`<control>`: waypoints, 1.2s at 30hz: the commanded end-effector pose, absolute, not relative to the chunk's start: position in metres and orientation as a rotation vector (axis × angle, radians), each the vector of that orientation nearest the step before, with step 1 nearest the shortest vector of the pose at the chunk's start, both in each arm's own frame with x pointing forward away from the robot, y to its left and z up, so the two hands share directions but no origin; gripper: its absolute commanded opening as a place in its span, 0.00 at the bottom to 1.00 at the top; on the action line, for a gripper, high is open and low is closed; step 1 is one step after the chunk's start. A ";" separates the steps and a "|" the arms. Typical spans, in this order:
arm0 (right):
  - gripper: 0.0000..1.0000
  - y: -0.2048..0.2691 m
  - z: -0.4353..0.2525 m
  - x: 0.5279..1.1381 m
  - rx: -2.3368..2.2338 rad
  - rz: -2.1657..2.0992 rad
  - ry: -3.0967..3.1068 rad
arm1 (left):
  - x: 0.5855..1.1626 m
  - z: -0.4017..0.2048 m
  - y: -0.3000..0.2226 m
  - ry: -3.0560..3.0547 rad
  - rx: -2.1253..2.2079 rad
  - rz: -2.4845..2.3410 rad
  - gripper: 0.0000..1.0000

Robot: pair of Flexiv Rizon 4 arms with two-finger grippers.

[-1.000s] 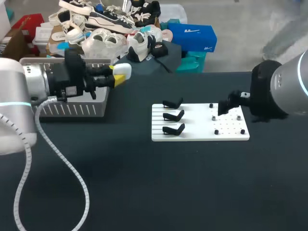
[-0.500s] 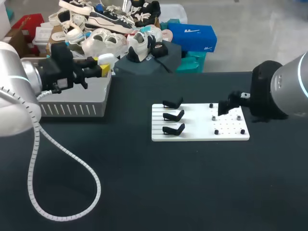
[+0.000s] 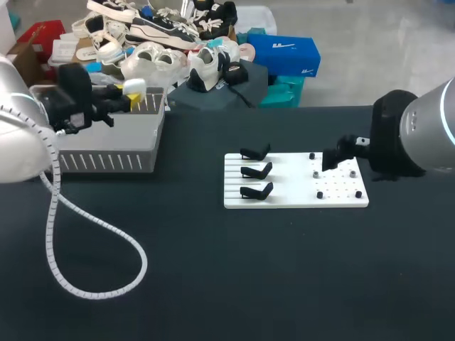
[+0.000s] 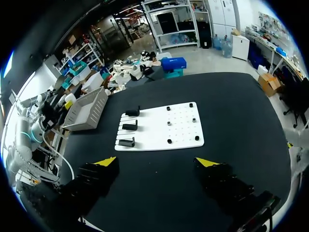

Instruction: Pick up each earbud case from the left stands, insert the matching earbuds, close the lid, and place the case in the box.

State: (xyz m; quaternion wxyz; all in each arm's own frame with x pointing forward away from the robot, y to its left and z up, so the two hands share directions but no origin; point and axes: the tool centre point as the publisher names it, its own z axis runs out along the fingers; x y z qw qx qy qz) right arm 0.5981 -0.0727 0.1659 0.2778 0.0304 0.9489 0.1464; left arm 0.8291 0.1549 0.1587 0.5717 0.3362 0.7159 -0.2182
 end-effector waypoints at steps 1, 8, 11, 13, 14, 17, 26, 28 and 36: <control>1.00 -0.073 0.164 0.597 0.083 0.397 2.539 | 0.844 0.147 0.164 1.714 0.688 -0.380 0.00; 1.00 -0.073 0.164 0.597 0.083 0.397 2.539 | 0.868 0.130 0.182 1.750 0.655 -0.352 0.00; 1.00 -0.073 0.164 0.597 0.083 0.397 2.539 | 0.876 0.121 0.185 1.777 0.652 -0.341 0.00; 1.00 -0.073 0.164 0.597 0.083 0.397 2.539 | 0.881 0.116 0.183 1.788 0.670 -0.338 0.00; 1.00 -0.073 0.164 0.597 0.083 0.397 2.539 | 0.884 0.112 0.182 1.791 0.670 -0.344 0.00; 1.00 -0.073 0.164 0.597 0.083 0.397 2.539 | 0.891 0.105 0.181 1.805 0.679 -0.347 0.00; 1.00 -0.073 0.164 0.597 0.083 0.397 2.539 | 0.903 0.096 0.182 1.800 0.701 -0.357 0.22; 1.00 -0.073 0.164 0.597 0.083 0.397 2.539 | 0.904 0.095 0.183 1.800 0.704 -0.362 0.27; 1.00 -0.073 0.164 0.597 0.083 0.397 2.539 | 0.907 0.089 0.191 1.799 0.708 -0.371 0.56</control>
